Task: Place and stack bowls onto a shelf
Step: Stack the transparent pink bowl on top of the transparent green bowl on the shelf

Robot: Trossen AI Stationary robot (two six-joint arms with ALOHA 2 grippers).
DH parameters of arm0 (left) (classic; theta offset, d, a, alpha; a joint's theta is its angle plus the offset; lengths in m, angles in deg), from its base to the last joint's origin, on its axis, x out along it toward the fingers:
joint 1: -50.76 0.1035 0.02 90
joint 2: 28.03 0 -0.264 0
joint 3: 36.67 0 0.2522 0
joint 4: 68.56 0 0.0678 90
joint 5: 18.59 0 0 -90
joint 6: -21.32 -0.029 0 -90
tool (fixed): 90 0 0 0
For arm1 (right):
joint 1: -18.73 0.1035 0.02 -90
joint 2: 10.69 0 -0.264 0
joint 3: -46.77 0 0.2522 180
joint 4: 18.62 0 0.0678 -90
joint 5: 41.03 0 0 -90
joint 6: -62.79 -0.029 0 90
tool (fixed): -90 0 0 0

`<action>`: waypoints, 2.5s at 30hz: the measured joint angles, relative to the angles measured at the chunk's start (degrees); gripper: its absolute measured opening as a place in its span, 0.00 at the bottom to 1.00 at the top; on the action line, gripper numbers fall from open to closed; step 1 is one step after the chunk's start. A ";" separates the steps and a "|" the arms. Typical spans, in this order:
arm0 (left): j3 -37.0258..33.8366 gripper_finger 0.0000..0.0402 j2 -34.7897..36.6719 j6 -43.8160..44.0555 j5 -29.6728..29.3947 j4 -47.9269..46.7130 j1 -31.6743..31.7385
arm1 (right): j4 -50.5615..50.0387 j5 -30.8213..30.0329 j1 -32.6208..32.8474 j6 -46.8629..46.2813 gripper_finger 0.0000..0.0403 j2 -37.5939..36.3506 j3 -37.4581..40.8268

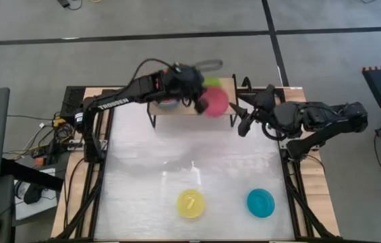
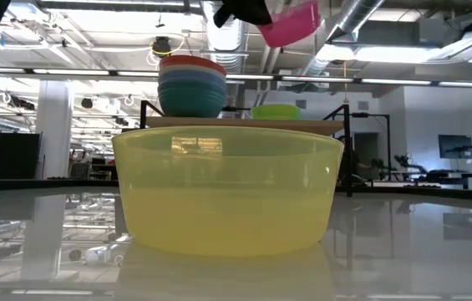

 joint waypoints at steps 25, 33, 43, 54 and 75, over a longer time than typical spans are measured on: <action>0.08 0.00 -6.49 -19.09 15.28 18.71 18.37 | 0.28 -3.04 -1.20 -17.57 0.52 0.05 0.01; 0.07 0.00 -7.25 -21.82 18.99 16.78 20.57 | -0.01 -3.17 -1.51 -21.53 0.51 0.05 0.01; -0.07 0.00 -11.50 -33.23 20.35 17.74 19.79 | -1.82 -3.24 -1.40 -26.63 0.50 0.30 0.01; -0.02 0.00 -12.52 -39.08 21.17 16.58 19.22 | -4.25 -2.73 -1.16 -30.96 0.50 3.13 0.12; -0.02 0.19 -12.50 -34.78 20.96 11.92 19.22 | -4.27 -2.71 -2.39 -31.57 0.50 3.81 0.10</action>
